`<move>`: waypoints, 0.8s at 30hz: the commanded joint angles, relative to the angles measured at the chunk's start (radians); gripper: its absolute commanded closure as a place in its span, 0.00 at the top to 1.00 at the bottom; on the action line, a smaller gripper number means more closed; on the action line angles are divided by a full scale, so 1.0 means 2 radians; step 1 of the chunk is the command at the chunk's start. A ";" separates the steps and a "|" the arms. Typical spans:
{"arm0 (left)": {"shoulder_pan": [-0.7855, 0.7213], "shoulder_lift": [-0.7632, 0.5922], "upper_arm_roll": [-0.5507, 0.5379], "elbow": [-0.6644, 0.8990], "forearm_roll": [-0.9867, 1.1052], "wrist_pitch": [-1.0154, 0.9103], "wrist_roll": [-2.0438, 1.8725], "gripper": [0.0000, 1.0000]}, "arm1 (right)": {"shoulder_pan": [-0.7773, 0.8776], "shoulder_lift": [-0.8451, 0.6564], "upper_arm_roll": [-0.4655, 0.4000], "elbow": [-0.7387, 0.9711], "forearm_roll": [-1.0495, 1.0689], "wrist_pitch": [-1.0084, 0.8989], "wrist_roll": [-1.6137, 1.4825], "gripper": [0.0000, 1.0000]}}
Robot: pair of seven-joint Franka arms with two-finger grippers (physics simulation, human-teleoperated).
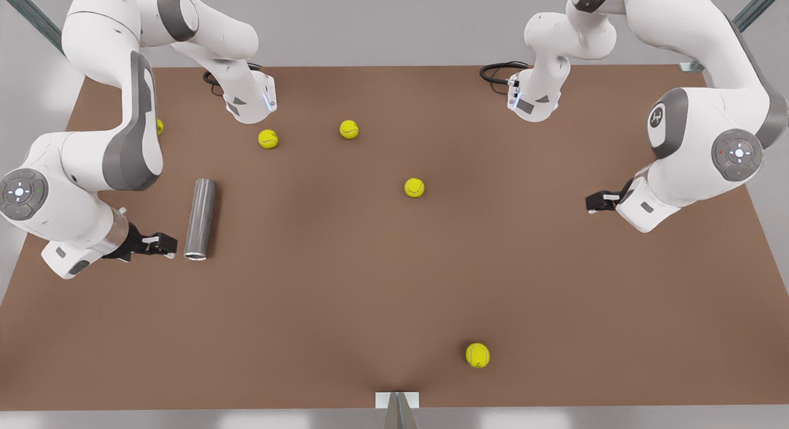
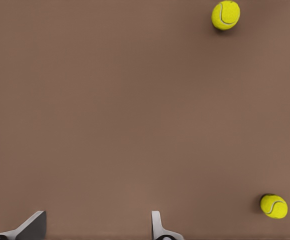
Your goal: Put the tennis tube upright
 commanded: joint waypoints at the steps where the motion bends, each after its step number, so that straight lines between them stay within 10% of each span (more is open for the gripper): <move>1: 0.001 0.000 0.000 0.000 0.000 0.000 0.000 1.00 | 0.000 0.000 0.000 0.000 0.000 0.000 0.000 1.00; 8: 0.001 0.001 0.000 0.000 0.000 -0.001 0.000 1.00 | -0.023 -0.061 0.005 -0.175 0.008 0.015 0.010 1.00; 14: 0.001 0.001 0.000 -0.005 0.000 0.000 -0.001 1.00 | -0.106 -0.155 0.005 -0.502 0.008 0.318 -0.039 1.00; 24: 0.001 0.001 0.000 -0.012 0.000 0.000 -0.001 1.00 | -0.117 -0.051 0.005 -0.500 0.007 0.380 -0.036 1.00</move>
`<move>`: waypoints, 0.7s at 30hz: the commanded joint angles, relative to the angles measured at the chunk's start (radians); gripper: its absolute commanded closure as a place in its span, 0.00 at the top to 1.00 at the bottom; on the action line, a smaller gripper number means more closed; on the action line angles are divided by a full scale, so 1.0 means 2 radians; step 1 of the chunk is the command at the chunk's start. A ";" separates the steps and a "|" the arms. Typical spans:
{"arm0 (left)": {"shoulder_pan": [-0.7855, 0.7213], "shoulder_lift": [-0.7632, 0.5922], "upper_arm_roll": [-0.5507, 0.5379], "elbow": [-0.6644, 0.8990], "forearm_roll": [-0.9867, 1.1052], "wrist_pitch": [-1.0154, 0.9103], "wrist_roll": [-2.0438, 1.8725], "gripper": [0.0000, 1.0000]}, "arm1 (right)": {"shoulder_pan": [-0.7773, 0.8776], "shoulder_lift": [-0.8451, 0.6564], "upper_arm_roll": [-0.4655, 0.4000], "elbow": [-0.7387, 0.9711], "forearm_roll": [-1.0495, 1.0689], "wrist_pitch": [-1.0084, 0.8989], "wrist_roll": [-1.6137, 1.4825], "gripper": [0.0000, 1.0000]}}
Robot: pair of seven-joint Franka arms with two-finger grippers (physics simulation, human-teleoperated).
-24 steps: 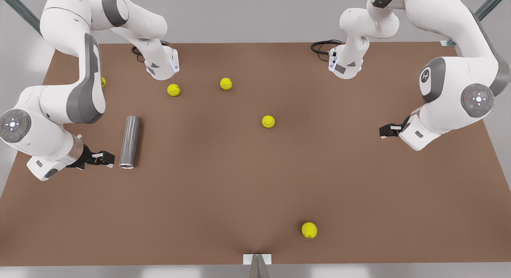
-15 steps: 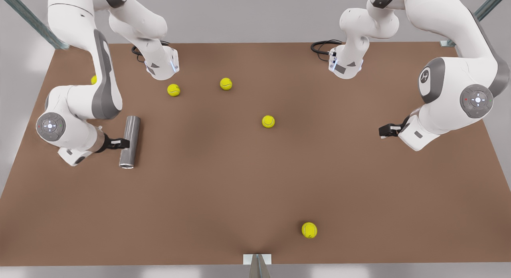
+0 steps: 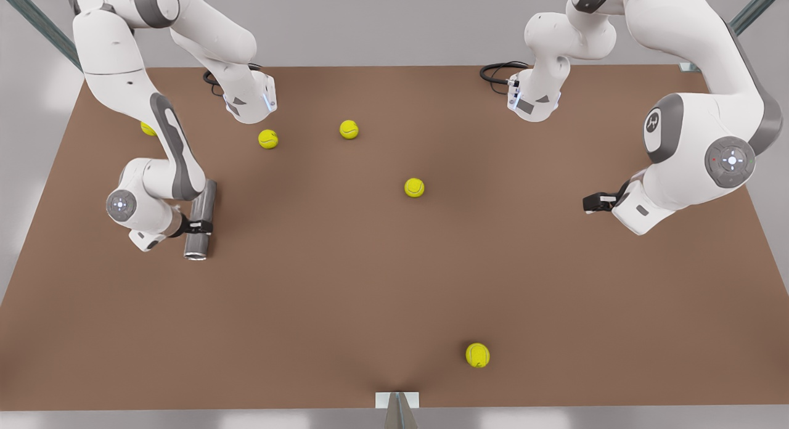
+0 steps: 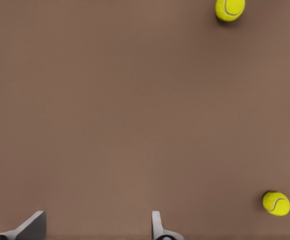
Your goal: Put the tennis tube upright
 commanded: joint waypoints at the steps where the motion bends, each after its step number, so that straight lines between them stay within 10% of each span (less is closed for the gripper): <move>1: 0.000 0.000 0.000 0.000 0.000 0.000 0.000 1.00 | 0.000 0.000 0.000 0.000 0.000 0.000 0.000 1.00; 21: 0.005 0.001 0.000 -0.011 -0.001 0.000 0.000 1.00 | -0.015 0.056 -0.005 0.011 -0.013 0.012 0.000 1.00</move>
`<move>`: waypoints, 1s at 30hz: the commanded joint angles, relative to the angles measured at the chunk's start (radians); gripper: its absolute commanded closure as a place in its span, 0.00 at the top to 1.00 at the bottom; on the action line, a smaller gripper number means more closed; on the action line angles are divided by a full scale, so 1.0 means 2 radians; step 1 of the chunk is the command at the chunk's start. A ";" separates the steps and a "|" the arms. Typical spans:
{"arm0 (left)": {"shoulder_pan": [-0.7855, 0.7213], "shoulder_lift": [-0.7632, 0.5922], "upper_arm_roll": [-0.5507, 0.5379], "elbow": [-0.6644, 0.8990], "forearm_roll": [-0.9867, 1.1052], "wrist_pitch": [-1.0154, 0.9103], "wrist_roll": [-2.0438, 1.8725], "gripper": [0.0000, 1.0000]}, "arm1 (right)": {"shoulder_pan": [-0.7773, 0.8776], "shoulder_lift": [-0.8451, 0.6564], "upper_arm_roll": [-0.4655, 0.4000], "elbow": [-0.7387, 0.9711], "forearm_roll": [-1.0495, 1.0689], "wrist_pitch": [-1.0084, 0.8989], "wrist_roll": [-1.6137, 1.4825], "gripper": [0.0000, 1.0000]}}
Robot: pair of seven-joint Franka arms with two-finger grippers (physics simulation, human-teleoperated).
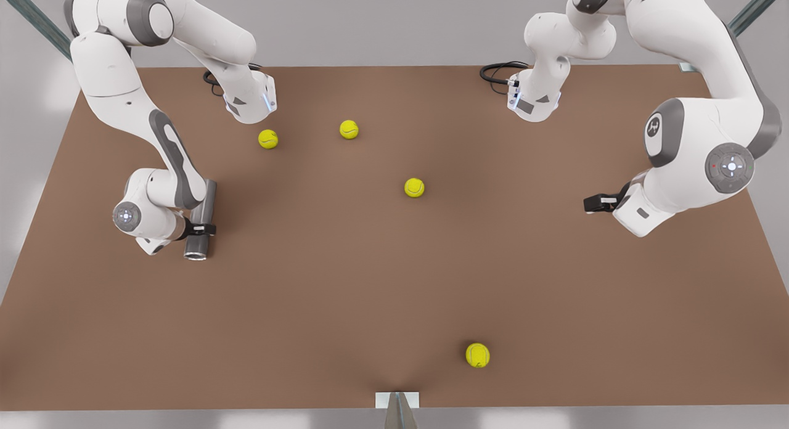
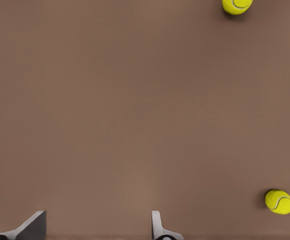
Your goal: Put the tennis tube upright
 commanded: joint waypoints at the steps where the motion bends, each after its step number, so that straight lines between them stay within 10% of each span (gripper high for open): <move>1: 0.000 0.000 0.000 -0.001 0.000 0.000 0.000 1.00 | -0.002 0.000 0.000 0.000 0.000 0.000 0.000 1.00; 15: 0.000 0.001 0.000 -0.005 0.000 0.000 -0.002 1.00 | -0.005 0.020 0.000 0.008 0.000 -0.001 0.000 0.97; 20: 0.000 0.001 0.000 -0.005 0.000 -0.001 -0.002 1.00 | -0.005 0.020 0.000 0.008 0.000 -0.001 -0.001 0.76; 30: 0.000 0.001 0.000 -0.005 0.000 -0.001 -0.002 1.00 | -0.004 0.020 0.001 0.012 -0.001 -0.008 -0.001 0.72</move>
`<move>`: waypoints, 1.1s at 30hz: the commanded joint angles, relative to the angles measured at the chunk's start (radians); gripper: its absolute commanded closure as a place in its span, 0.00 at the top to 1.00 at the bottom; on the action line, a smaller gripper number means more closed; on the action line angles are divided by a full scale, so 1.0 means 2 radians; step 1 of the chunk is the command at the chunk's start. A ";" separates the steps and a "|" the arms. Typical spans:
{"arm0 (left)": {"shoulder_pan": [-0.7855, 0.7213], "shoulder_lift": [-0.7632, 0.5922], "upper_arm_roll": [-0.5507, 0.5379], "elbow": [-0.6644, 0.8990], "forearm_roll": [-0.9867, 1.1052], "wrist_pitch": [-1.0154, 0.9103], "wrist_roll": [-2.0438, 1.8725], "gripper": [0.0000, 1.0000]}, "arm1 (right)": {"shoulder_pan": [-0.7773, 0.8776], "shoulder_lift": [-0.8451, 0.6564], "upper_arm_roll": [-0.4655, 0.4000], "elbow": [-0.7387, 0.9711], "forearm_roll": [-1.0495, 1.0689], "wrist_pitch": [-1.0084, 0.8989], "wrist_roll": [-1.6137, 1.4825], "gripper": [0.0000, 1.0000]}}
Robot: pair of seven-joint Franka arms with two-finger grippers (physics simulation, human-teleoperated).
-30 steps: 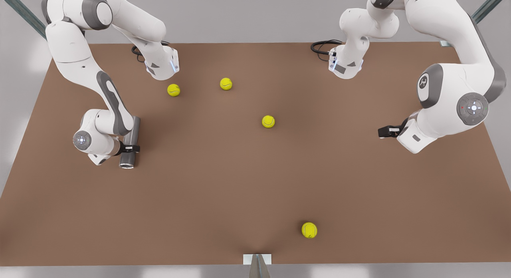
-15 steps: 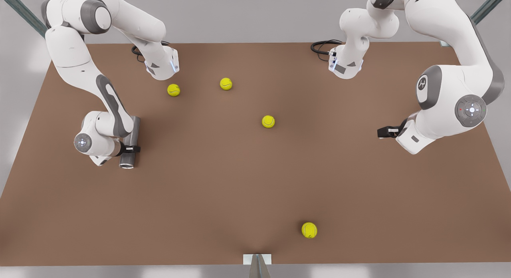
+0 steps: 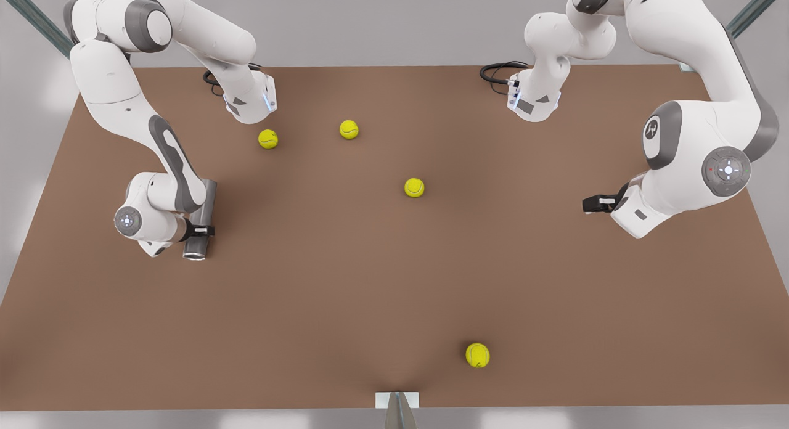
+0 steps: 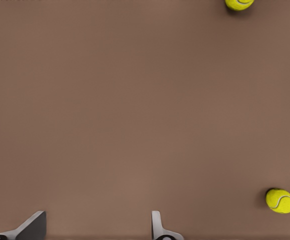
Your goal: Put the tennis tube upright
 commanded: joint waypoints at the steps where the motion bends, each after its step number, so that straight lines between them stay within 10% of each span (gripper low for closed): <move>1: 0.000 0.000 0.000 0.000 0.000 0.000 0.000 1.00 | 0.001 0.000 0.000 0.000 -0.001 0.000 0.000 0.72; 11: 0.000 0.000 0.000 0.000 0.000 0.001 0.000 1.00 | 0.032 -0.005 0.017 0.126 -0.001 -0.134 -0.017 0.73; 33: 0.001 0.001 0.000 -0.002 0.000 0.002 0.000 1.00 | 0.410 0.092 0.020 0.348 -0.070 -0.186 -0.210 0.76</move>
